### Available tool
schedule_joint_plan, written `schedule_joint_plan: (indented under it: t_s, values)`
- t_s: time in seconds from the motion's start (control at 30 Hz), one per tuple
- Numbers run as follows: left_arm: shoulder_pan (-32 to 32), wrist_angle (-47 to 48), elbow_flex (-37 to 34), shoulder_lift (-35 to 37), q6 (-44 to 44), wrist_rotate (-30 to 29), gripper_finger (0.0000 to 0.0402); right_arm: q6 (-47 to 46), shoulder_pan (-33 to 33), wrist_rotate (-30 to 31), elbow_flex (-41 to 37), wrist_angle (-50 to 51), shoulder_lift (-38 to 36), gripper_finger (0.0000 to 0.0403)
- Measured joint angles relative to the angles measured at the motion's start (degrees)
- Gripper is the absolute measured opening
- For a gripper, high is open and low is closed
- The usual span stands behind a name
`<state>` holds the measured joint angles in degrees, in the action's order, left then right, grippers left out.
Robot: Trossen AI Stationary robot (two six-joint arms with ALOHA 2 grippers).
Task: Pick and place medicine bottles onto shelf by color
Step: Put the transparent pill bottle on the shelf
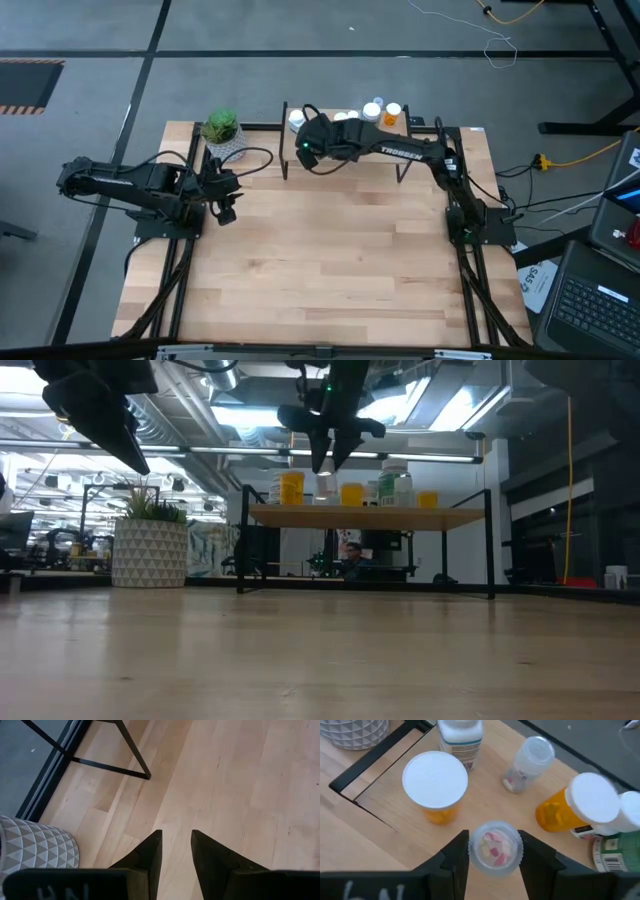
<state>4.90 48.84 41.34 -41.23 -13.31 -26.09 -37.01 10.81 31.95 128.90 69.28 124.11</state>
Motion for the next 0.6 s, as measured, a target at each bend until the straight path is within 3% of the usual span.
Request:
schedule_joint_plan:
  t_s: [0.4, 0.47, 0.6]
  values:
    - [0.0, 0.0, 0.0, 0.0, 0.0, 0.0, 0.0098, -3.0, 1.9, -1.6, 0.0, -0.9, 0.0, 0.0140]
    - [0.0, 0.0, 0.0, 0.0, 0.2, 0.0, 0.0098, -3.3, 1.8, -1.6, 0.0, -0.9, 0.0, 0.0162]
    - [0.0, 0.0, 0.0, 0.0, 0.3, 0.0, 0.0098, -3.5, 1.9, -1.4, 0.0, -0.9, 0.0, 0.0254]
